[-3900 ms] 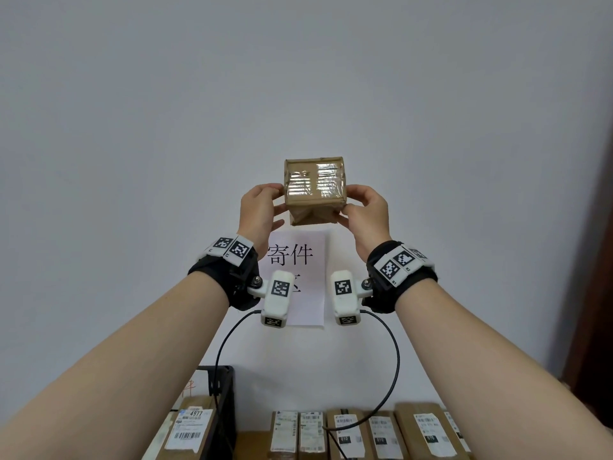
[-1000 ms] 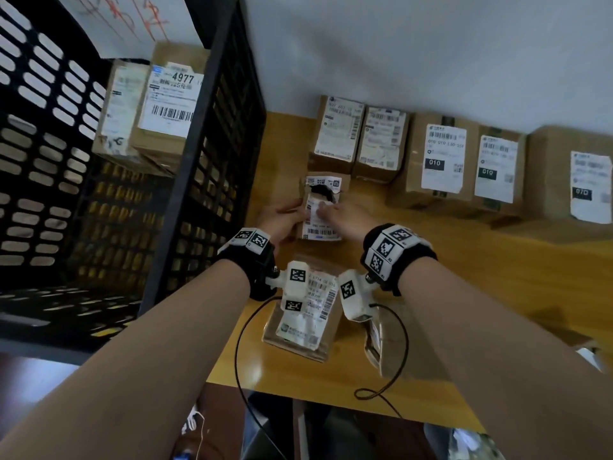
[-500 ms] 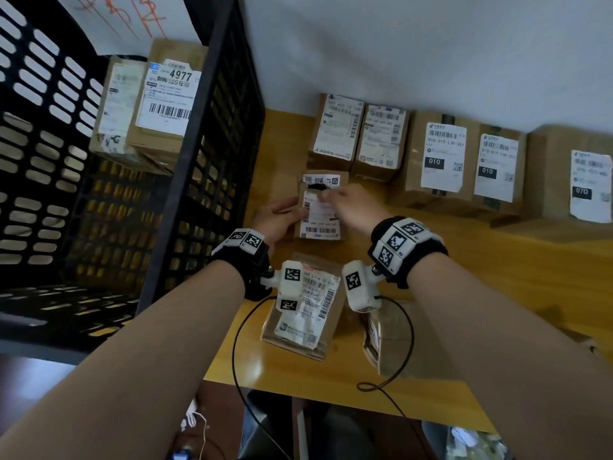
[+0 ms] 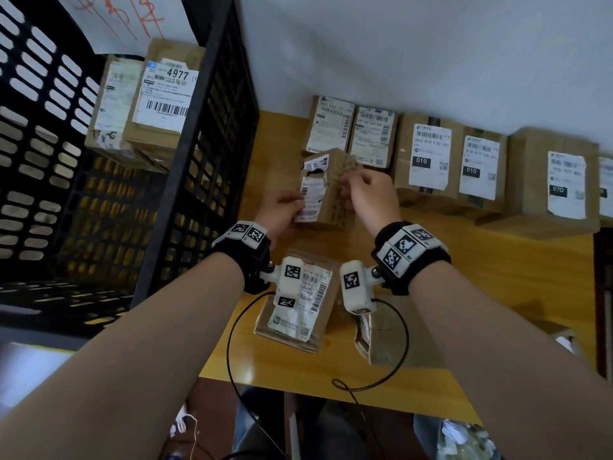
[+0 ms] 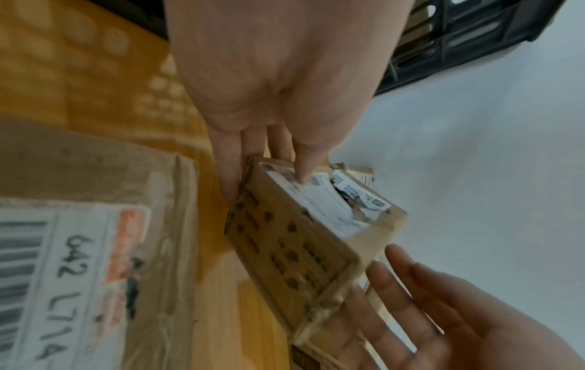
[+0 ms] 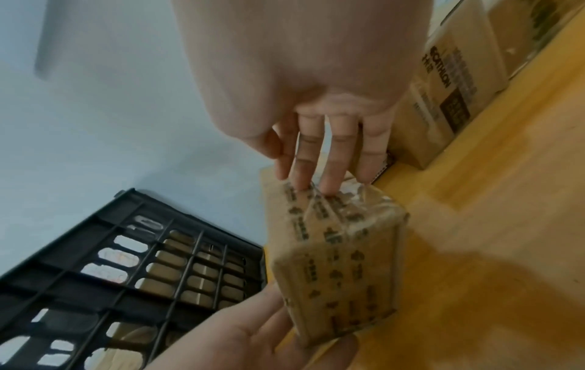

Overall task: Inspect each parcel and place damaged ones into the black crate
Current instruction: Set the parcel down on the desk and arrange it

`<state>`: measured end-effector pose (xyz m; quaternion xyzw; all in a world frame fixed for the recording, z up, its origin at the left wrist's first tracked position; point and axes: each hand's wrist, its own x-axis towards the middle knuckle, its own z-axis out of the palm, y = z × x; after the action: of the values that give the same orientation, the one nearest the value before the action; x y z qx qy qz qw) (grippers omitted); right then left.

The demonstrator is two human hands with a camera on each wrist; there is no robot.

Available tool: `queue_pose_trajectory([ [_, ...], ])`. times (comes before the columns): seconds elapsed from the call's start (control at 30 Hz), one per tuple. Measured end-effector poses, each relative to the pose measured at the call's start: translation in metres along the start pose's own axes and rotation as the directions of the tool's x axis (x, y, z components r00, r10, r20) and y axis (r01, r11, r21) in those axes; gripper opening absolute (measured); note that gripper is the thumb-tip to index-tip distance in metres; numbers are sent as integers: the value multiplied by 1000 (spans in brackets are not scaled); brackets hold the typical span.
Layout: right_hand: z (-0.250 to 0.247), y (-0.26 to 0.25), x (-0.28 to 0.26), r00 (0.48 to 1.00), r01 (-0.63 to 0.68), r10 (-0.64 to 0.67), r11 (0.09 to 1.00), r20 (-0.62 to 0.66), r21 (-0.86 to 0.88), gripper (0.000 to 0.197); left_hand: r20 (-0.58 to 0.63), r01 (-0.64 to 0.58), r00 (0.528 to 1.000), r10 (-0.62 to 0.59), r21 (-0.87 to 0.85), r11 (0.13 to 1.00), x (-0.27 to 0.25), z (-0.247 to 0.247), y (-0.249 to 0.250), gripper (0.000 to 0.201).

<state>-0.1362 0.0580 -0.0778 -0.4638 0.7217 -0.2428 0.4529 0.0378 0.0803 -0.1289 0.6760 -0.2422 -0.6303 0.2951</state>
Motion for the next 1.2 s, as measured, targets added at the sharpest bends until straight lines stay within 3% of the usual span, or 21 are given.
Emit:
queue_pose_trajectory([
  [0.13, 7, 0, -6, 997, 8, -5, 999, 76, -45, 31, 93, 6, 996, -13, 76, 997, -4, 3, -3, 24],
  [0.33, 16, 0, -15, 970, 126, -84, 977, 227, -174, 25, 157, 42, 987, -42, 3, 999, -9, -2, -9, 34],
  [0.5, 10, 3, -13, 980, 198, -183, 935, 78, -295, 44, 118, 56, 991, -59, 33, 998, -8, -3, -9, 34],
  [0.57, 6, 4, -13, 978, 166, -93, 888, 187, -429, 53, 109, 54, 992, -59, 47, 997, -10, -2, -8, 34],
  [0.67, 7, 6, -10, 944, 166, 42, 795, 326, -583, 51, 95, 73, 992, -78, 54, 996, -12, 2, -6, 37],
  [0.83, 13, 2, -6, 901, 200, 135, 712, 411, -673, 52, 67, 113, 991, -118, 66, 991, -12, 2, -3, 40],
  [1.2, 15, -9, -5, 890, 281, 81, 678, 449, -679, 39, 0, 150, 989, -151, 46, 988, -14, 9, -3, 32],
])
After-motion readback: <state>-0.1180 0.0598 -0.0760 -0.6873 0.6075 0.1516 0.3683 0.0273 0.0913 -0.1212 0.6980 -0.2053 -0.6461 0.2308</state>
